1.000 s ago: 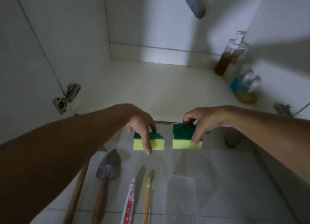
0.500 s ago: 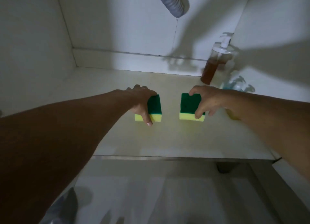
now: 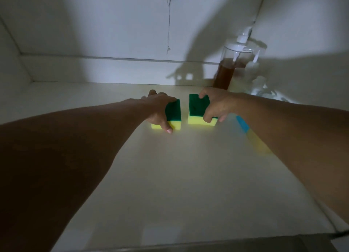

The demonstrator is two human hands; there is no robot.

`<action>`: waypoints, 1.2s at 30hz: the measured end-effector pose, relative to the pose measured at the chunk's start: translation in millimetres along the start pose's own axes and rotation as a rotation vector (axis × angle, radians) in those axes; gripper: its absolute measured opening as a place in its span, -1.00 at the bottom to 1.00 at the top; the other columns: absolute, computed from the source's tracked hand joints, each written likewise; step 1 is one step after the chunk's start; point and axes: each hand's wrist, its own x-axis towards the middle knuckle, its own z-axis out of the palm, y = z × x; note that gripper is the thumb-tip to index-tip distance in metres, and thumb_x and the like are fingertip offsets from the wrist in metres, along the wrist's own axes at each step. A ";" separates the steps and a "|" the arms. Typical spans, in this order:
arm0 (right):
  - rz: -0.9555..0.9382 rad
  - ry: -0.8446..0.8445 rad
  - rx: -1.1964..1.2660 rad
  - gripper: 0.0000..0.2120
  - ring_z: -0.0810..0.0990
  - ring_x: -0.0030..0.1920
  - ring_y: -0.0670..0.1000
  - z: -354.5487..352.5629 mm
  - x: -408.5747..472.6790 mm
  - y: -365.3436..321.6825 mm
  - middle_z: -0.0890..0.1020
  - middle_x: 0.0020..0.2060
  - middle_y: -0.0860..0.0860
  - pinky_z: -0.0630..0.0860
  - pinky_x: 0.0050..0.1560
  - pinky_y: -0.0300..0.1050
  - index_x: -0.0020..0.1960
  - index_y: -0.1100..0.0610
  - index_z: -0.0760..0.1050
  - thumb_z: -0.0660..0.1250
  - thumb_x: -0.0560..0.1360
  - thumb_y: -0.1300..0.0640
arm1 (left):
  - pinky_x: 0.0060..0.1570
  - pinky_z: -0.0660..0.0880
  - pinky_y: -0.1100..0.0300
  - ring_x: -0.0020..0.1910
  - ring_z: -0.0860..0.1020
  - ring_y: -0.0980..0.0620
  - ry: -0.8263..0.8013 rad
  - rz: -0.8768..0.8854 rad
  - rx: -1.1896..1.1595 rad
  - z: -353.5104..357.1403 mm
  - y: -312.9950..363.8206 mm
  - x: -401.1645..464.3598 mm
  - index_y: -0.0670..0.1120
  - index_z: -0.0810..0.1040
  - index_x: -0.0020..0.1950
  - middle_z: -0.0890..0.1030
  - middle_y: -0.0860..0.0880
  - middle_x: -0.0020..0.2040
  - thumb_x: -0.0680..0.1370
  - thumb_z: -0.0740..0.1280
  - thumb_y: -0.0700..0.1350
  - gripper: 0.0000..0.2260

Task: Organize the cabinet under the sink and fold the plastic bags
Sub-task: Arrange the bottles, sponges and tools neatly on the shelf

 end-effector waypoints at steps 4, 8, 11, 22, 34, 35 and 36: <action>-0.054 0.054 -0.178 -0.35 0.61 -0.01 0.16 -3.4 17.0 -2.0 0.44 0.25 0.15 0.63 0.05 0.06 0.48 0.12 0.31 0.41 0.43 0.28 | 0.27 0.36 -0.12 0.39 0.18 -0.16 0.156 -0.071 -0.024 7.6 2.0 29.9 0.13 0.33 0.44 0.37 -0.03 0.35 0.28 0.57 0.15 -0.22; -0.161 0.313 -0.360 -0.59 0.58 0.12 0.16 3.8 25.8 0.2 0.57 0.17 0.14 0.56 0.11 -0.02 0.29 0.12 0.54 0.29 0.47 0.35 | 0.22 0.39 0.06 0.28 0.28 -0.11 0.379 -0.140 -0.115 17.0 1.5 43.2 -0.03 0.53 0.29 0.41 -0.09 0.22 0.34 0.57 0.03 -0.44; -0.146 0.442 -0.409 -0.63 0.57 0.14 0.17 9.5 36.2 7.1 0.58 0.16 0.12 0.52 0.06 -0.02 0.27 0.07 0.57 0.26 0.52 0.31 | 0.28 0.36 0.12 0.29 0.36 -0.12 0.412 -0.127 -0.235 23.2 1.9 49.6 -0.15 0.54 0.31 0.45 -0.14 0.24 0.44 0.51 -0.14 -0.55; -0.098 0.574 -0.566 -0.70 0.55 0.15 0.18 15.2 69.7 12.4 0.59 0.12 0.15 0.46 -0.02 0.00 0.23 0.15 0.53 0.14 0.59 0.30 | 0.39 0.27 0.14 0.40 0.34 -0.10 0.384 -0.107 -0.286 19.9 6.2 89.7 -0.05 0.38 0.47 0.38 -0.08 0.46 0.57 0.32 -0.27 -0.53; -0.125 0.582 -0.542 -0.62 0.55 0.16 0.19 7.3 95.7 27.5 0.57 0.12 0.17 0.52 0.03 0.03 0.25 0.11 0.57 0.16 0.54 0.35 | 0.35 0.30 0.12 0.34 0.40 -0.14 0.435 -0.091 -0.176 25.8 7.4 118.4 -0.04 0.37 0.47 0.44 -0.14 0.38 0.59 0.31 -0.25 -0.54; -0.126 0.581 -0.544 -0.62 0.54 0.16 0.19 7.1 95.2 27.7 0.58 0.11 0.17 0.52 0.02 0.03 0.25 0.12 0.57 0.16 0.54 0.36 | 0.33 0.32 0.12 0.31 0.41 -0.13 0.426 -0.085 -0.149 24.4 7.9 118.0 -0.04 0.37 0.48 0.46 -0.13 0.36 0.59 0.30 -0.24 -0.54; -0.129 0.582 -0.546 -0.63 0.55 0.15 0.19 7.2 93.6 27.5 0.58 0.10 0.17 0.52 0.02 0.03 0.24 0.13 0.57 0.16 0.53 0.36 | 0.30 0.34 0.12 0.28 0.42 -0.12 0.404 -0.081 -0.122 22.8 8.8 117.2 -0.05 0.37 0.48 0.46 -0.12 0.33 0.58 0.31 -0.24 -0.54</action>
